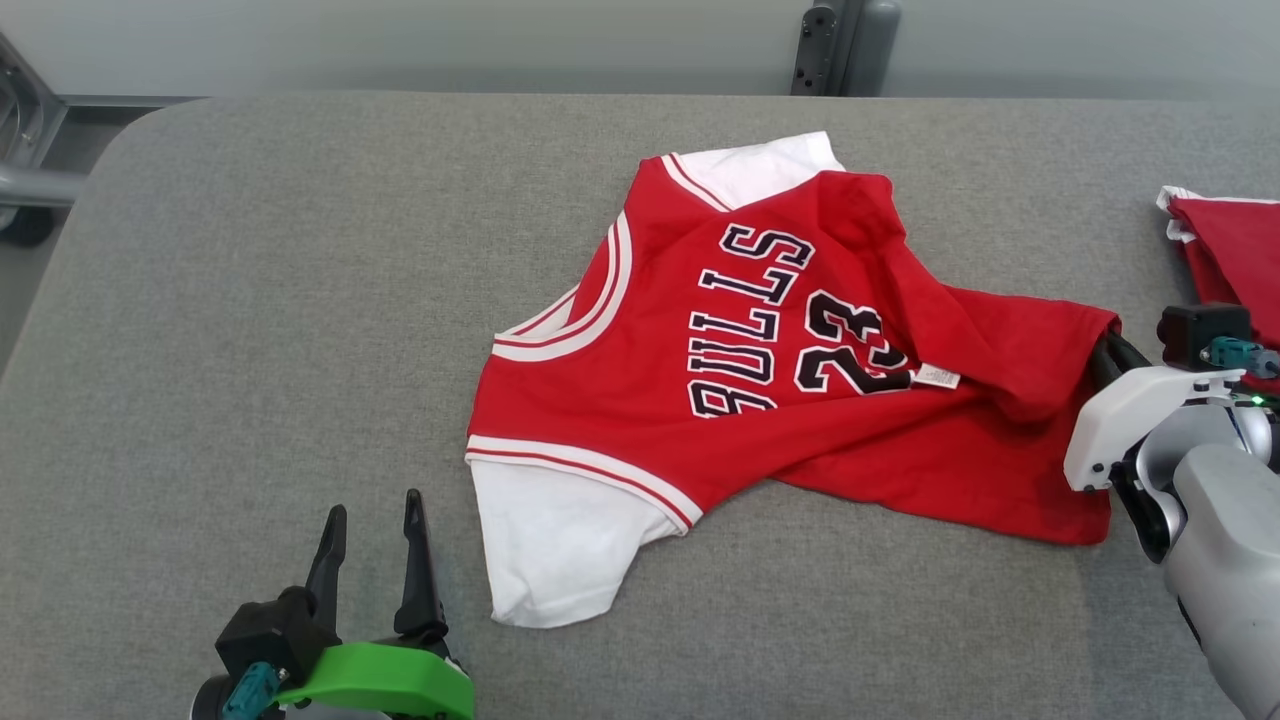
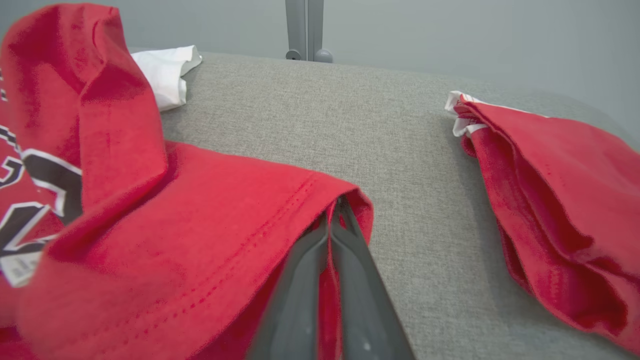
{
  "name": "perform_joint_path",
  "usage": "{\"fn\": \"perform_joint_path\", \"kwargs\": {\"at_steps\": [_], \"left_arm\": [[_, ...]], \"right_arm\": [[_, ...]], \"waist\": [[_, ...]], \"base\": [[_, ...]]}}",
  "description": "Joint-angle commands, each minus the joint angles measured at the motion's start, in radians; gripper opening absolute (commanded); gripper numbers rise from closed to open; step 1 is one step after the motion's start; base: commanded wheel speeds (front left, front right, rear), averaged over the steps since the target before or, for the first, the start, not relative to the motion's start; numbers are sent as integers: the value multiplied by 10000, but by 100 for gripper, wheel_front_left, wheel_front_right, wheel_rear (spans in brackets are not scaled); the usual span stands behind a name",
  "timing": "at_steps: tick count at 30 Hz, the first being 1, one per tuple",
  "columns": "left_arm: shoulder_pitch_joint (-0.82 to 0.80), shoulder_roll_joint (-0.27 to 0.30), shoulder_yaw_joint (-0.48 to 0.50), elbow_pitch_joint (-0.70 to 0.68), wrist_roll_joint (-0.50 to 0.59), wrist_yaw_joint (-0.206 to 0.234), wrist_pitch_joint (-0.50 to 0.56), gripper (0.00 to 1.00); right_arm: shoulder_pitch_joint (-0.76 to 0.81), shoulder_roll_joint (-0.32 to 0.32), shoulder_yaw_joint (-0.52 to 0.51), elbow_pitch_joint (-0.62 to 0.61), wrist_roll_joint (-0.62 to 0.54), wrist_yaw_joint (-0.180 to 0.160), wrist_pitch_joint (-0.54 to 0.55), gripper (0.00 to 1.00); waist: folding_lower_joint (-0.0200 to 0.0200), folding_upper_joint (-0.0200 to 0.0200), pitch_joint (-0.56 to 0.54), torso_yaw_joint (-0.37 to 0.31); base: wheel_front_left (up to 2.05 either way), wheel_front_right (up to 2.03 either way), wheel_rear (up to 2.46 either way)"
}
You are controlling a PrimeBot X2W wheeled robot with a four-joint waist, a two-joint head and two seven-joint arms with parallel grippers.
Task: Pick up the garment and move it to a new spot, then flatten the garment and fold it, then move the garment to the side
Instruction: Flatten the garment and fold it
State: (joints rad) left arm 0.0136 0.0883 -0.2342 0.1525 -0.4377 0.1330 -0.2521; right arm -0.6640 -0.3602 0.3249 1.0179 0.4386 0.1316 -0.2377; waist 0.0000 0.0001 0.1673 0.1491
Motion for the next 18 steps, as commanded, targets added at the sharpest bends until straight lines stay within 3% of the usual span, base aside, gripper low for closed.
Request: {"fn": "perform_joint_path", "kwargs": {"at_steps": [1,10,18], "left_arm": [[-96,28,-6,15,-5,37,-7,100],[40,-34,-117,12,-63,12,-56,100],[69,-69,-223,-31,3,4,-84,100]], "right_arm": [[-105,-50,83,47,143,-18,-47,100],[448,-387,367,-715,531,-17,-284,100],[2013,-409,-1031,-3275,280,-17,-276,100]], "waist": [[0,-1,-55,16],[0,-1,-274,-450],[0,-1,-389,-1030]], "base": [[0,0,0],[0,0,0],[0,0,0]]}}
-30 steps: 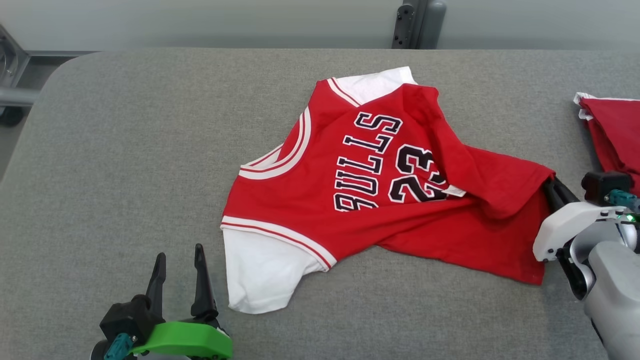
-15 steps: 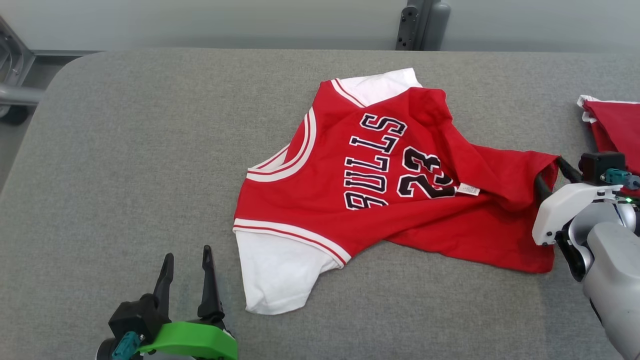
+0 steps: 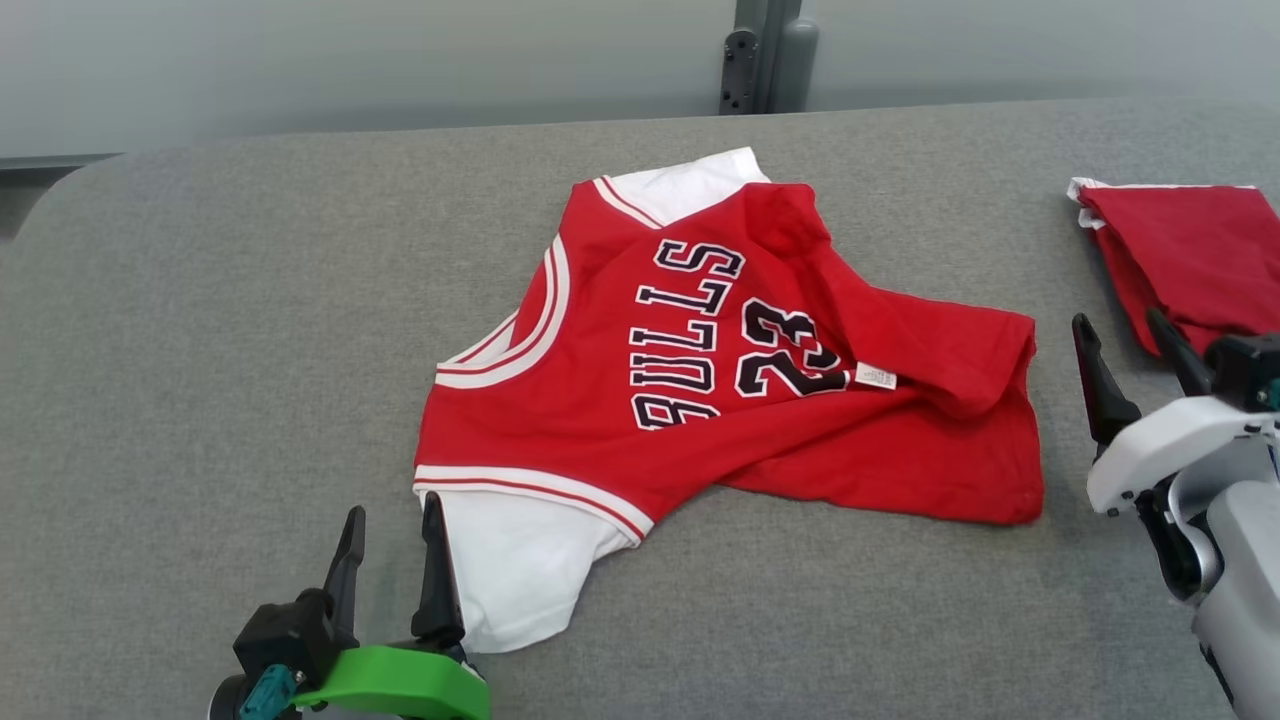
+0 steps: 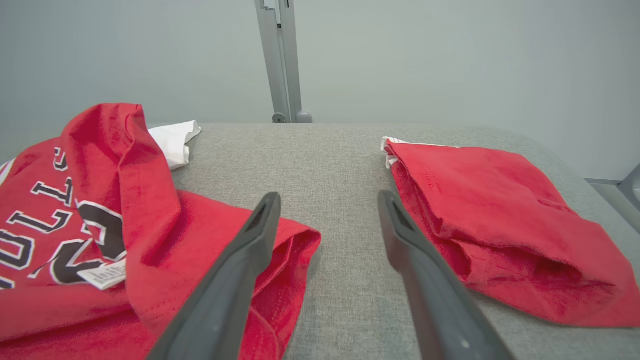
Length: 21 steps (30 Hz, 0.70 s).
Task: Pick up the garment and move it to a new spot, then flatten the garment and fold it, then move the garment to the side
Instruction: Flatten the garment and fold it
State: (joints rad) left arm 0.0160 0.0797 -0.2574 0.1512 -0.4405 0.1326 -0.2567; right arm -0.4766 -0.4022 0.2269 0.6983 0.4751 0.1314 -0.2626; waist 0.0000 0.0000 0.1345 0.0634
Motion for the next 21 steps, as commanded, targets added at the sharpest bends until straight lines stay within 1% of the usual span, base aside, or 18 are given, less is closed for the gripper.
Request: {"fn": "perform_joint_path", "kwargs": {"at_steps": [1,6,11,15,21], "left_arm": [[37,16,-2,-13,40,-8,-44,100],[-33,1,-37,4,92,-39,-64,100],[-104,-35,-69,63,87,-91,-85,100],[-26,-54,-29,87,88,-162,-79,100],[236,-115,196,26,163,-221,-83,100]], "right_arm": [[413,57,-247,-390,-187,-15,-26,100],[1678,453,-1076,-1649,-782,-15,-27,100],[2778,1103,-1742,-2675,-1455,-15,-28,100],[3543,1760,-2062,-3496,-1853,-15,-29,100],[4336,2674,-2017,-4811,-2576,-15,-28,100]], "waist": [[0,0,-73,-243],[0,0,-94,-535],[0,0,-146,-691],[0,0,-269,-770],[0,0,-607,-834]], "base": [[0,0,0],[0,0,0],[0,0,0],[0,0,0],[0,0,0]]}}
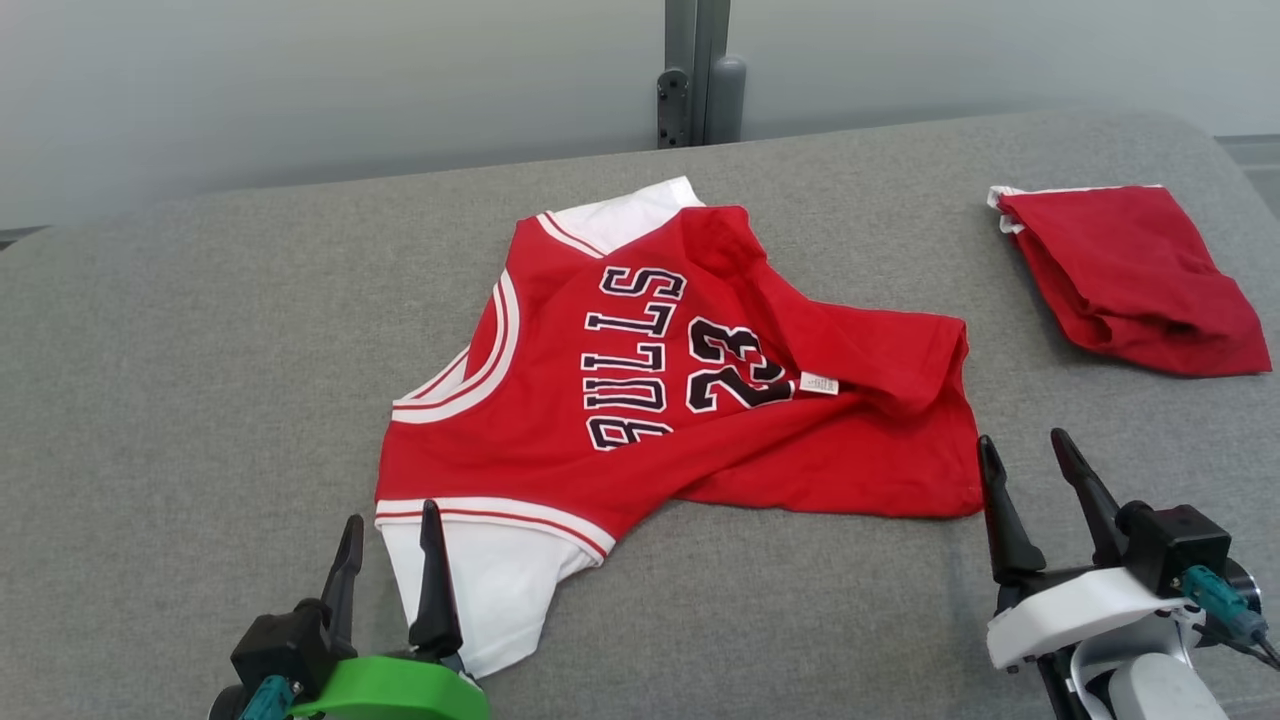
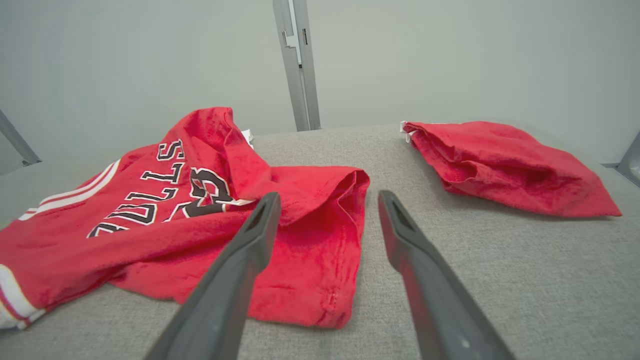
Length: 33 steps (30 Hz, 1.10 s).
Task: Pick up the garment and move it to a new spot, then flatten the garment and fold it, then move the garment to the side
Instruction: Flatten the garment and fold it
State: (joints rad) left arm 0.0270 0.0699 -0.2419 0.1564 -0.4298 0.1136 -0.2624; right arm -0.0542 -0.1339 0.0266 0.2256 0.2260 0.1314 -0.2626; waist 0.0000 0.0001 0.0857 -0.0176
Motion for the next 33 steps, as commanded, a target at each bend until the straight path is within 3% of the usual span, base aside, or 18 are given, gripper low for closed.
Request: {"fn": "perform_joint_path", "kwargs": {"at_steps": [1,9,33], "left_arm": [[204,-37,126,-76,147,-64,-26,100],[683,-111,431,-154,432,-244,-28,100],[881,-189,509,-342,817,-377,-29,100]], "right_arm": [[247,232,45,-469,-335,-15,-29,100],[728,742,257,-998,-842,-15,-30,100],[600,833,298,-1042,-890,-15,-30,100]], "waist": [[0,-1,-252,-21],[0,-1,-837,125],[0,-1,-949,177]], "base": [[0,0,0],[0,0,0],[0,0,0]]}}
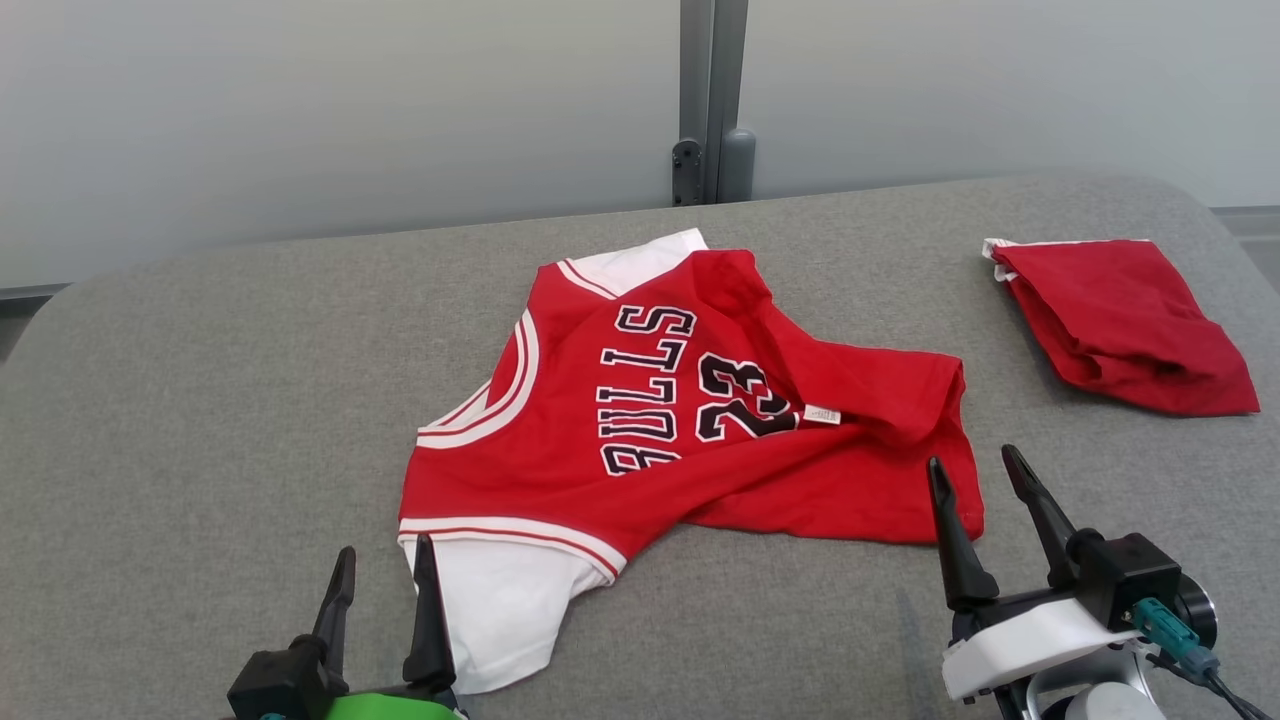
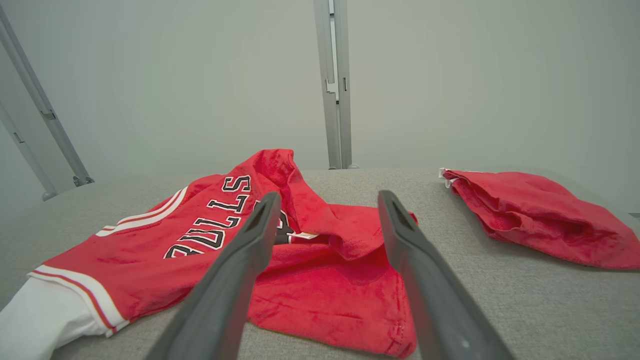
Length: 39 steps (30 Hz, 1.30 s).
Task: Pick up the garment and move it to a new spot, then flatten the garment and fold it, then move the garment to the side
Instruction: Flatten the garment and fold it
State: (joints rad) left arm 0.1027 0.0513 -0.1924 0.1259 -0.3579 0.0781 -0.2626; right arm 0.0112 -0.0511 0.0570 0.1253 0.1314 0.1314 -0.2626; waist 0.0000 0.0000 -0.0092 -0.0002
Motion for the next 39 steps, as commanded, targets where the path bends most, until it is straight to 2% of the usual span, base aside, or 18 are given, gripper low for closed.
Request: {"fn": "perform_joint_path", "kwargs": {"at_steps": [1,10,20,27,37,39], "left_arm": [[128,-2,9,-49,115,-20,-27,100],[216,-5,-69,27,136,52,-27,100],[370,3,-391,1316,-313,187,898,100],[8,4,-576,2430,-607,114,1169,100],[-561,5,-626,3626,-1085,23,772,100],[-670,5,-638,3807,-1173,-24,722,68]], "right_arm": [[-58,4,-12,-46,83,-15,-30,100],[-11,6,-20,-68,127,-15,-30,100],[80,5,88,59,143,-15,-30,100],[22,4,232,125,152,-15,-30,100],[-93,4,150,186,1,-15,-30,100],[-114,3,116,186,-19,-15,-30,100]], "waist": [[0,0,-2,8],[0,0,-27,45],[0,0,-62,36],[0,0,-14,-102],[0,0,250,-447],[0,0,309,-499]], "base": [[0,0,0],[0,0,0],[0,0,0],[0,0,0],[0,0,0],[0,0,0]]}}
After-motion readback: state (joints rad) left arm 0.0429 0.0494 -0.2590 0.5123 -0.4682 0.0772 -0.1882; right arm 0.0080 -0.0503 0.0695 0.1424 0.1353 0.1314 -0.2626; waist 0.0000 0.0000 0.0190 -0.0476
